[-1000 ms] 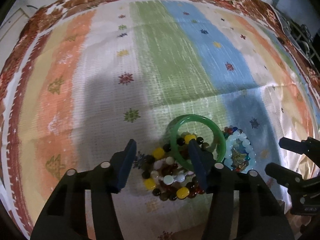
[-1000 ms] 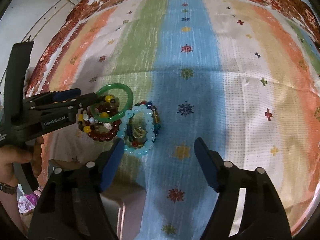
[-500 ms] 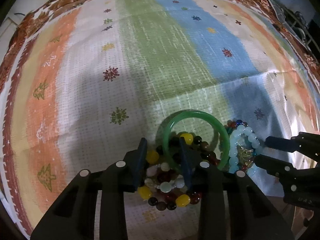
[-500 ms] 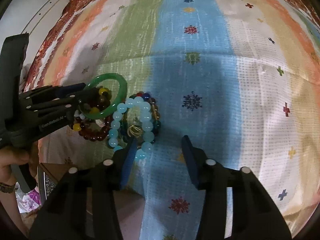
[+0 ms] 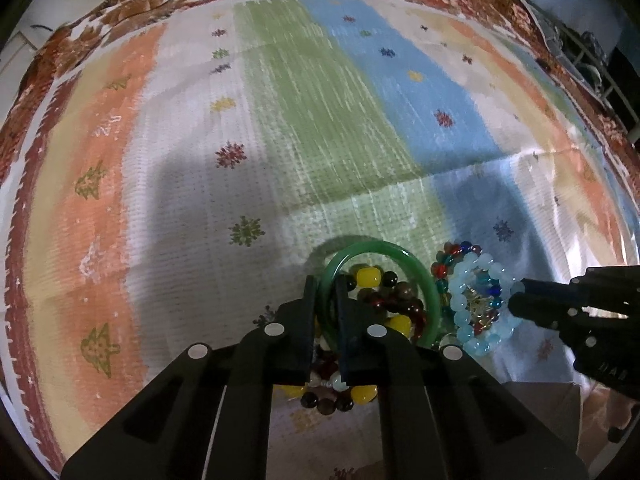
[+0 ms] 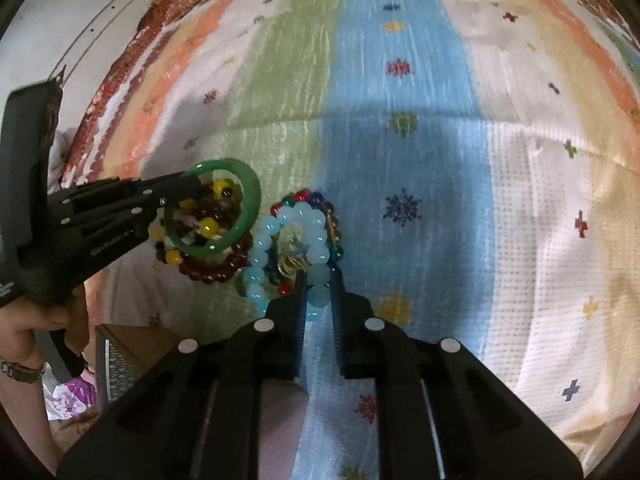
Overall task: Organize jewelry
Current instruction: 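Lift both held bracelets and carry them over the silver tin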
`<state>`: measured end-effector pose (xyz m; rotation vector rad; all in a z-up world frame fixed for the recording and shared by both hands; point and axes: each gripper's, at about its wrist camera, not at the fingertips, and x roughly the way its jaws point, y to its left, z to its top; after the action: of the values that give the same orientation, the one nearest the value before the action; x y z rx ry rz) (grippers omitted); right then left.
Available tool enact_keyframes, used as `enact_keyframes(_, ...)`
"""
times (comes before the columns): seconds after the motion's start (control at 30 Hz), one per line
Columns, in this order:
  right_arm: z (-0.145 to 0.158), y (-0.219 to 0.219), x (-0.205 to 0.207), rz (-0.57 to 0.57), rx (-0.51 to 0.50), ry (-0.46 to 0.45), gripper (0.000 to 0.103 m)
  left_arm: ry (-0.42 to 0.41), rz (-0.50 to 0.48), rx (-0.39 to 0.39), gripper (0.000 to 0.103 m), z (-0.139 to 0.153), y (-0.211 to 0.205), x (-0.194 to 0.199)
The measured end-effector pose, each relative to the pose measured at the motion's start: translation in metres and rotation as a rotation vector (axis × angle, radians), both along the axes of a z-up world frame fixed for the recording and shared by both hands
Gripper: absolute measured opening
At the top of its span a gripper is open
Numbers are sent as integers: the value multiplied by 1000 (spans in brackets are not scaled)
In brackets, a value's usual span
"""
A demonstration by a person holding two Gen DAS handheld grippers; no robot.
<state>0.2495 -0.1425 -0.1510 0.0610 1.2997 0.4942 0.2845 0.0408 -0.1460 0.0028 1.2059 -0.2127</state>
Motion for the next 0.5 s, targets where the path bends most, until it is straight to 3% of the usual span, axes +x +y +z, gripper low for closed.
enact_keyframes(0.5, 49, 24, -11, 34, -18, -157, 13, -89, 44, -40, 8, 39, 13, -12)
